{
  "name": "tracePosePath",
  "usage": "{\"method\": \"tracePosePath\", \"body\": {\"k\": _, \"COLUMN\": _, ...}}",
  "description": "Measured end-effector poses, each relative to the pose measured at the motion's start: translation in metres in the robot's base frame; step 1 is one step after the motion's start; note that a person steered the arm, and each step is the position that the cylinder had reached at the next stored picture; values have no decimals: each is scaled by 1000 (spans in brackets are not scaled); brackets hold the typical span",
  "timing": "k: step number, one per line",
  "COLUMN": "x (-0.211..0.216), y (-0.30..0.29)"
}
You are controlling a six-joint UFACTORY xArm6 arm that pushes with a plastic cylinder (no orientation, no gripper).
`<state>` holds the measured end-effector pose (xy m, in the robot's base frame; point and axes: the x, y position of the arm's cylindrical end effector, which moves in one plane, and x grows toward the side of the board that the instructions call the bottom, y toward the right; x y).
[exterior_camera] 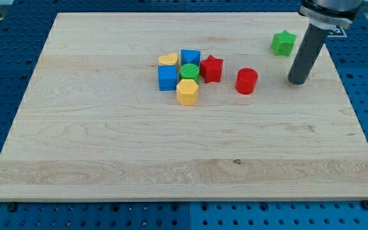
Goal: Move red circle into the bottom of the red star
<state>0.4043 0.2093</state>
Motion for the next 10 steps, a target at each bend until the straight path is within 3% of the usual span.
{"method": "tracePosePath", "body": {"k": 4, "x": 13, "y": -2}}
{"method": "tracePosePath", "body": {"k": 10, "x": -17, "y": -48}}
